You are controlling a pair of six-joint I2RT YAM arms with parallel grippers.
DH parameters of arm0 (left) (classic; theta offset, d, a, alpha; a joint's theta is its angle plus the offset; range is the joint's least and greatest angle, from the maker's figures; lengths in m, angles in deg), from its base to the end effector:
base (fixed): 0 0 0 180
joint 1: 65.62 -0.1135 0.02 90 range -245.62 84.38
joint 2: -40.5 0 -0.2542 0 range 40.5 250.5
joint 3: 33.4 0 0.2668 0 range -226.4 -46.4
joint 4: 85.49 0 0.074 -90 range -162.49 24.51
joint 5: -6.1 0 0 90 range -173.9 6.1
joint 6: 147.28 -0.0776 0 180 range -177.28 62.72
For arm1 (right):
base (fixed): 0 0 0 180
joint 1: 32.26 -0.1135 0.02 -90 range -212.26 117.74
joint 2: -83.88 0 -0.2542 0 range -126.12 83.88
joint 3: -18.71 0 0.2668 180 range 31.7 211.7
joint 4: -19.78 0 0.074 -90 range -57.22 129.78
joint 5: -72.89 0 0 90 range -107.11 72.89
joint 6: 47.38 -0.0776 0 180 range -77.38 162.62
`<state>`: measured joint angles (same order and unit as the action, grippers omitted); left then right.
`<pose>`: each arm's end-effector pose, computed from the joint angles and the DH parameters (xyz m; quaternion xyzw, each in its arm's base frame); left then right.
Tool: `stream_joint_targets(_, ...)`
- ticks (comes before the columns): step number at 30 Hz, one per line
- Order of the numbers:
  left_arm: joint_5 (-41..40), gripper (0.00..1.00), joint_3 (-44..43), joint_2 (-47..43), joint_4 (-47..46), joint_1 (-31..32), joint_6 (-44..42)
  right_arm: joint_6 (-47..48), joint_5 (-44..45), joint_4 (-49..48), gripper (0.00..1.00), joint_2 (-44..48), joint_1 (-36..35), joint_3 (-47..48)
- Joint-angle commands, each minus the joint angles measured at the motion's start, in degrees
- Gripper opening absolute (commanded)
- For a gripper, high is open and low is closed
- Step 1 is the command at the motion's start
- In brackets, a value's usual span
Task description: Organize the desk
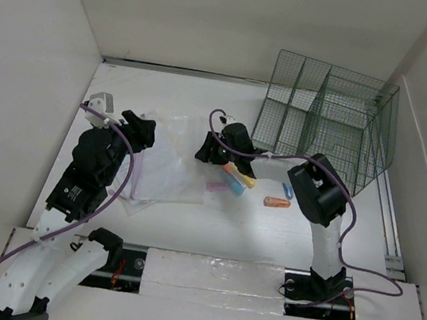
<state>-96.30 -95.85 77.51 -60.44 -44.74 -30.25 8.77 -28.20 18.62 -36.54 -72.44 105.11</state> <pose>0.2000 -0.0585 0.3821 -0.1141 0.6955 -0.2168 0.6755 0.3693 0.3314 0.1020 -0.0944 0.8702 0.3543 0.3290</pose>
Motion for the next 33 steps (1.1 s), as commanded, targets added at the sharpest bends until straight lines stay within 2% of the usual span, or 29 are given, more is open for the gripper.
stream_joint_targets(1, 0.4, 0.54, 0.2, -0.5, -2.4, -0.1, -0.7, -0.6, -2.8, -3.2, 0.55, -0.6, -0.2, 3.1)
stream_joint_targets(8, 0.5, 0.54, 0.3, -0.6, -2.5, -0.1, -0.8, -3.4, -6.4, -6.1, 0.57, -3.3, 0.4, 3.7)
stream_joint_targets(15, 0.5, 0.54, 0.3, -1.1, -2.6, -0.1, -0.8, -6.8, -8.2, -10.9, 0.55, -7.1, -0.2, 5.2)
stream_joint_targets(17, 0.6, 0.54, 0.4, -0.9, -2.5, -0.1, -0.8, -7.3, -8.2, -11.3, 0.51, -7.6, -0.2, 5.8)
stream_joint_targets(24, 0.5, 0.54, 0.3, -0.8, -2.6, -0.1, -0.9, -8.8, -10.4, -14.5, 0.06, -9.4, -0.2, 6.2)
stream_joint_targets(27, 0.4, 0.54, 0.4, -0.9, -2.6, -0.1, -0.9, -8.1, -9.0, -15.6, 0.00, -6.2, -0.2, 4.2)
stream_joint_targets(33, 1.2, 0.54, 0.2, -1.0, -2.6, -0.1, -0.7, -0.6, -4.9, -8.5, 0.00, 5.6, -1.9, 4.6)
